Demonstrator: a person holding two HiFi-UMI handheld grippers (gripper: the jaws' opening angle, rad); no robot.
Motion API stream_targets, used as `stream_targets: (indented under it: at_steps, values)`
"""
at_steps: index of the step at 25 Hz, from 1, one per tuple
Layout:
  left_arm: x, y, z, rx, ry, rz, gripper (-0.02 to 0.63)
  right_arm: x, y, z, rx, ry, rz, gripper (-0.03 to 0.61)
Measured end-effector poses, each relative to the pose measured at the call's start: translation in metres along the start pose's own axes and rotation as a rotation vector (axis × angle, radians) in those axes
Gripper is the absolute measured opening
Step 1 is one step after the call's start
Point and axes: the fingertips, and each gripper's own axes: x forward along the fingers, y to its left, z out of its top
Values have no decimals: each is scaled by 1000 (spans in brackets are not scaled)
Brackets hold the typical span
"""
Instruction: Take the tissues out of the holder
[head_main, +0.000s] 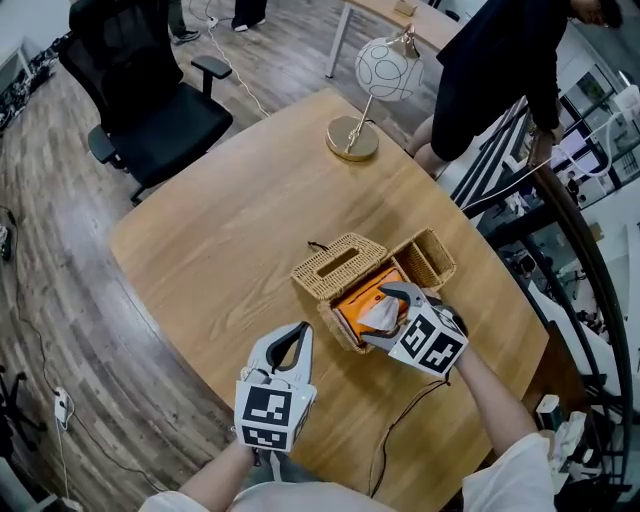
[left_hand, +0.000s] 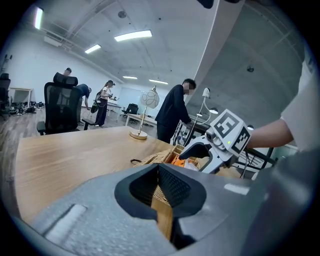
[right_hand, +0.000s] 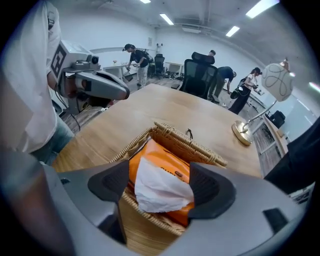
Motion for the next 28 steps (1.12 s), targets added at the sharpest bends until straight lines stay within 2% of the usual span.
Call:
stream_targets:
  at_steps: [7,13,28]
  values:
    - [6,8,-7,-27,12,24,10,15,7,-3,-104,65,113,362]
    - [10,16,-13,-47,20,44,11,25,10,-7,-100,65,167,356]
    - [15,12,-18,-84,26,44,11,16,11,-7,-117,91,149,152]
